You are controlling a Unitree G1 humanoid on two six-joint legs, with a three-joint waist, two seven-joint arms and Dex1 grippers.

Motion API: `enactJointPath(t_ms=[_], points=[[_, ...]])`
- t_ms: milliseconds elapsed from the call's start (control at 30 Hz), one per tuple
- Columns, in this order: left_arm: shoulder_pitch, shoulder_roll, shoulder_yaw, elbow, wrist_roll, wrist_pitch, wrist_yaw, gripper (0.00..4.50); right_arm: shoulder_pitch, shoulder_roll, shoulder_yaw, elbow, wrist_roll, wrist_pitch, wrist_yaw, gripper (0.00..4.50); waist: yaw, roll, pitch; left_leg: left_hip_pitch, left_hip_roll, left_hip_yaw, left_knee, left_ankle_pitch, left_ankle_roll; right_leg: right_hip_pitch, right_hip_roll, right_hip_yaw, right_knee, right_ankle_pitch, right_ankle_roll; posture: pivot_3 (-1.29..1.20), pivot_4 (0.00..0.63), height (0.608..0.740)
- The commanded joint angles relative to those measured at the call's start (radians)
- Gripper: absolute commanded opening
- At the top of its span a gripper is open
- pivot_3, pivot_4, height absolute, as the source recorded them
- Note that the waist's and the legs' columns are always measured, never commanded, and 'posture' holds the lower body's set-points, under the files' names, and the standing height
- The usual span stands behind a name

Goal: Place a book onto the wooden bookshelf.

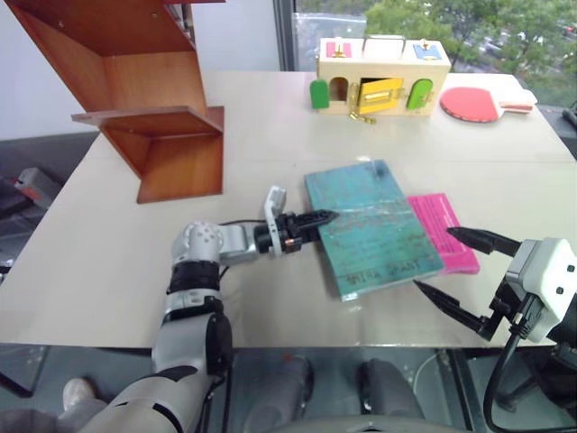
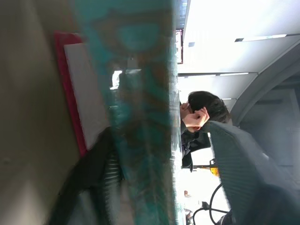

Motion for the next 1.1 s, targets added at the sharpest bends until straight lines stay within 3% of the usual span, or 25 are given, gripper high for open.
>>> enactJointPath(t_ms=[33,67,100,133,433,567,733,1067,1100], points=[[-0.012,0.014,0.001,-0.003,-0.014,0.016,-0.031,1.15,0.006,-0.006,-0.007,-0.028,0.006,-0.028,-0.010,4.50,-0.001,0.000,0.000,0.000,0.000,0.000,0.000,0.000,0.000,0.000,0.000,0.000,0.000,0.000,0.000,0.00,0.150,0.740],[-0.010,0.019,0.002,-0.006,-0.015,0.023,-0.034,0.88,0.007,-0.006,-0.007,-0.028,0.005,-0.029,-0.011,4.50,-0.001,0.000,0.000,0.000,0.000,0.000,0.000,0.000,0.000,0.000,0.000,0.000,0.000,0.000,0.000,0.00,0.150,0.740],[-0.009,0.030,0.007,-0.009,-0.019,0.032,-0.038,0.24,0.007,-0.006,-0.007,-0.028,0.006,-0.030,-0.011,4.50,-0.001,0.000,0.000,0.000,0.000,0.000,0.000,0.000,0.000,0.000,0.000,0.000,0.000,0.000,0.000,0.00,0.150,0.740],[-0.009,0.046,0.015,-0.016,-0.027,0.050,-0.046,0.11,0.007,-0.004,-0.006,-0.028,0.004,-0.030,-0.010,4.50,-0.002,0.000,0.000,0.000,0.000,0.000,0.000,0.000,0.000,0.000,0.000,0.000,0.000,0.000,0.000,0.00,0.150,0.740],[-0.036,0.103,0.060,-0.051,-0.043,0.093,-0.037,0.04,-0.046,0.010,0.050,-0.006,-0.030,-0.025,0.005,4.50,-0.002,0.000,0.000,0.000,0.000,0.000,0.000,0.000,0.000,0.000,0.001,0.000,0.000,0.000,0.000,0.00,0.150,0.740],[0.007,0.083,0.018,-0.125,-0.036,0.087,-0.033,1.59,-0.081,0.013,0.085,0.007,-0.048,-0.026,0.012,4.50,-0.001,0.000,0.000,-0.001,0.000,0.000,0.000,0.000,0.000,0.000,0.000,0.000,0.000,0.000,0.000,0.00,0.150,0.740],[0.006,0.093,0.068,-0.086,-0.037,0.098,0.001,4.05,-0.080,0.024,0.083,0.004,-0.057,-0.022,0.020,4.50,-0.004,0.000,0.000,0.000,0.000,0.000,0.000,0.000,0.000,-0.001,0.000,0.000,0.000,0.000,0.000,0.00,0.150,0.740],[0.009,0.110,0.081,-0.087,-0.044,0.130,-0.008,4.05,-0.070,0.040,0.088,-0.010,-0.068,-0.012,0.016,4.50,-0.003,0.000,0.000,0.000,0.000,0.000,0.000,0.000,0.000,-0.001,0.001,0.000,0.000,0.000,0.000,0.00,0.150,0.740],[0.010,0.110,0.081,-0.087,-0.043,0.131,-0.008,3.82,-0.069,0.041,0.089,-0.011,-0.069,-0.012,0.016,4.50,-0.003,0.000,0.000,0.000,0.000,0.000,0.000,0.000,0.000,-0.001,0.001,0.000,0.000,0.000,0.000,0.00,0.150,0.740]])
